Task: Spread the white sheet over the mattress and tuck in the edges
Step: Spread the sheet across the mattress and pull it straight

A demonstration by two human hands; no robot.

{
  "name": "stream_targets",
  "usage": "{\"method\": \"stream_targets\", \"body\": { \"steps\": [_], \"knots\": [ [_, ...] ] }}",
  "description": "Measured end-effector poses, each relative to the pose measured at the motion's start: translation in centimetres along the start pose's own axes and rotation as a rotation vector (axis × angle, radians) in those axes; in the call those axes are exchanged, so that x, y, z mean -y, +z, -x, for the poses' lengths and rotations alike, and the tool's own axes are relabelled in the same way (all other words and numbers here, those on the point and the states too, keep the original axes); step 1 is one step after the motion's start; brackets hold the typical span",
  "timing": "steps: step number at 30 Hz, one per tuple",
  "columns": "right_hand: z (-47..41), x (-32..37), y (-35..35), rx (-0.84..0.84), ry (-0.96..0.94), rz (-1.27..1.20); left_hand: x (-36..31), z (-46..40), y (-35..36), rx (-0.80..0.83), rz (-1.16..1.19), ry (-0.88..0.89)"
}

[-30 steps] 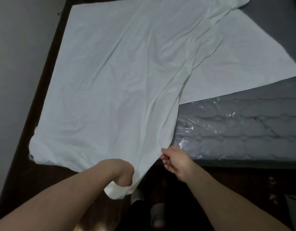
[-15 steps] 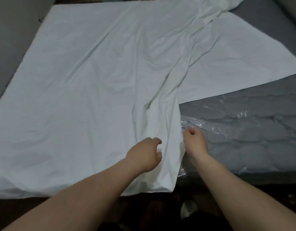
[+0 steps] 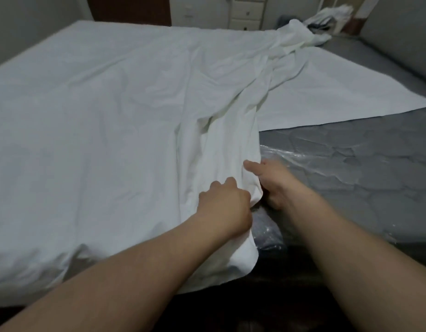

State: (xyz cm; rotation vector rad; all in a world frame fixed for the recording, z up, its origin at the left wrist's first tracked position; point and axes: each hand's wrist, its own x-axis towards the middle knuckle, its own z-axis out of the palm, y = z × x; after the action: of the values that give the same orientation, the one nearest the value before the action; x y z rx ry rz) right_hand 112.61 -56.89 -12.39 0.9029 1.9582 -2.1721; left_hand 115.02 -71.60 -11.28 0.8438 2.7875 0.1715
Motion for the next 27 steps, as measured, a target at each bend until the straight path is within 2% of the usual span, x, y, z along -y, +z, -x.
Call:
{"method": "stream_targets", "body": {
  "steps": [5,10,14,17,19,21,25,27],
  "knots": [
    [6.7,-0.3,0.2,0.029,0.027,-0.177,0.8,5.7,-3.3,0.036,0.163,0.128],
    [11.2,-1.6,-1.1,0.096,0.112,-0.542,-1.8,10.3,-8.1,0.003,0.278,0.217],
    [14.4,-2.0,-3.4,0.225,0.121,-0.743,-5.2,13.4,-9.8,0.107,0.214,0.351],
    [16.7,-1.0,-4.9,0.257,0.102,-0.747,-7.2,14.8,-10.4,0.131,0.197,0.401],
    [17.9,-0.4,-6.4,0.155,0.106,-0.741,-8.3,15.5,-10.5,0.129,0.18,0.411],
    [18.7,-0.1,-8.5,-0.036,0.093,-0.761,-9.1,15.7,-10.7,0.133,0.158,0.405],
    [20.8,0.6,-13.1,-0.478,-0.205,-0.78,-10.7,15.8,-10.5,0.158,0.087,0.432],
    [23.1,1.4,-14.2,-0.66,-0.398,-0.674,-11.7,15.6,-9.9,0.158,0.06,0.454]
  ]
}}
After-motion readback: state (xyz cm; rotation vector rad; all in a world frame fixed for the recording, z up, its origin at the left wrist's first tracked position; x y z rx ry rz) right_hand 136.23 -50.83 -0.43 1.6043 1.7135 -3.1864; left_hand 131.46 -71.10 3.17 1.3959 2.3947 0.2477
